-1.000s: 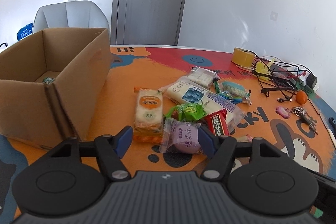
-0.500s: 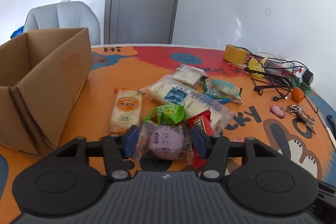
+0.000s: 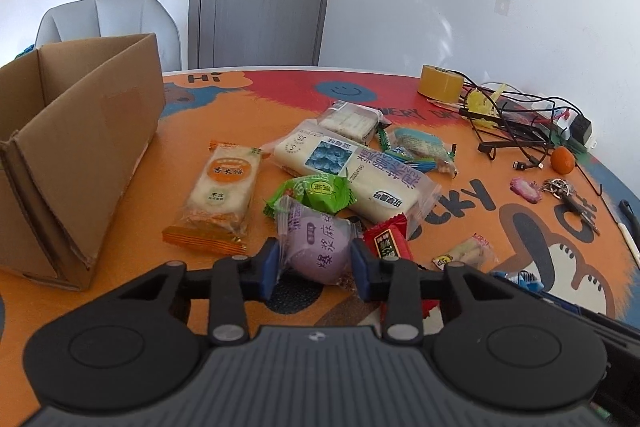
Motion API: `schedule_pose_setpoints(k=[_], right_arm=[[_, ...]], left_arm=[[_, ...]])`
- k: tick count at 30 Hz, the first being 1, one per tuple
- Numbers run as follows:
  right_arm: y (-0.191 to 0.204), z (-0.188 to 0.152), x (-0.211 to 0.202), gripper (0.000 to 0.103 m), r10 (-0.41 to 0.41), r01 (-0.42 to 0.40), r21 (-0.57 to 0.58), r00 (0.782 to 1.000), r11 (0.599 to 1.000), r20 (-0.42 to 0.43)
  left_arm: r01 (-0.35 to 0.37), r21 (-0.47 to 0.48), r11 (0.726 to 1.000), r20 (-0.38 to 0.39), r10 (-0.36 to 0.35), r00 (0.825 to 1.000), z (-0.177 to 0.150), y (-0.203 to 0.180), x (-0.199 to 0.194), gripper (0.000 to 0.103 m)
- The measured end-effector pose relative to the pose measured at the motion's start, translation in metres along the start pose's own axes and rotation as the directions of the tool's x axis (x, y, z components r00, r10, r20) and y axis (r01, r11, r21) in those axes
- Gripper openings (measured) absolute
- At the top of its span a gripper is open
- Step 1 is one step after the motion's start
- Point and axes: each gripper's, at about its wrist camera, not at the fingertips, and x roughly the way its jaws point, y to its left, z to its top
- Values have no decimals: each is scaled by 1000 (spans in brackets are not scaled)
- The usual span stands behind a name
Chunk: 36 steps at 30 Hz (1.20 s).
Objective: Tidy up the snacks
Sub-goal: 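Grasp the blue wrapped snack with the right tool while the left tool grasps the purple-labelled pastry, then carry both snacks over the cardboard box and open both tools to drop them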
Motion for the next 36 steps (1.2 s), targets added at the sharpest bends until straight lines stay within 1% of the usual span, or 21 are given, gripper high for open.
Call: schedule_pose_setpoints(k=[5,23,30,36], right_arm=[[0,0,-2,32,6,-6,11,1000,1000,-2],[36,13,-23,32,64,-62,-35,996,997,64],[57,19,-27,32,110,-107,-50,991,993,80],[78,27,-31,32,152,-145,-72,983,987,103]], left_arm=[[-3,-11,1000,4,3,1000,0,6,-9,35],[-26,-48,999,118,31,993,16,33,-61,35],[-39,-67,997,163,49,985,24,47,-83,35],[-55,-92,994,211,73,975,31,63,-104,35]])
